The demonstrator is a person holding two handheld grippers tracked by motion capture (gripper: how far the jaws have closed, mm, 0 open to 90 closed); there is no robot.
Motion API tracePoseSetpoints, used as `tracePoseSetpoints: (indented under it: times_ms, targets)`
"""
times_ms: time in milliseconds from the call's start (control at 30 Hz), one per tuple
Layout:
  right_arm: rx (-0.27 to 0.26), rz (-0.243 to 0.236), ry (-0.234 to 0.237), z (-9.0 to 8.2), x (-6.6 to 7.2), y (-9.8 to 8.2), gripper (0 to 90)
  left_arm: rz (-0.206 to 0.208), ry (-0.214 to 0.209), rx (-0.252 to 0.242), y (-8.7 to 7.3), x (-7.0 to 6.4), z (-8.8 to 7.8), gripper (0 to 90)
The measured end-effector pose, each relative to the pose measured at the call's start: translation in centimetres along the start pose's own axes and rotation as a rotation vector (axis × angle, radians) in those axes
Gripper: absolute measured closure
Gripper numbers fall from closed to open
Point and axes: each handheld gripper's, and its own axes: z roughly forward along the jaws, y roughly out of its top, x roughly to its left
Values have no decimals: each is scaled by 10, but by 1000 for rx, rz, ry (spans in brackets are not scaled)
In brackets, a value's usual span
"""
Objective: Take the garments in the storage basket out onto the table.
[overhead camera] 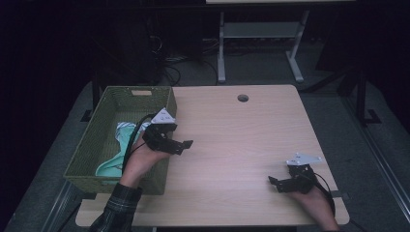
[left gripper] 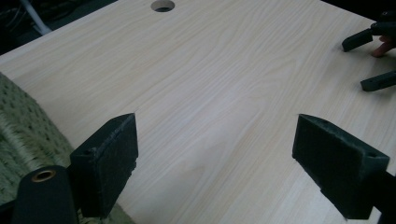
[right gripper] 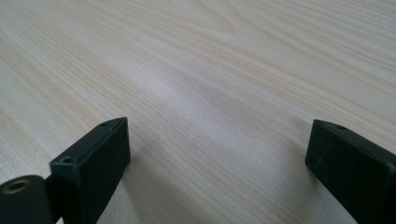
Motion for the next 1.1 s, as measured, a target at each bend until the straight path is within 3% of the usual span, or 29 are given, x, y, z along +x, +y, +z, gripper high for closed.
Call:
tracePoseSetpoints:
  times_ms: [1100]
  targets:
    - [0,-1,0,0,0,0,61,-41,66,-19,-18,36,-32,137]
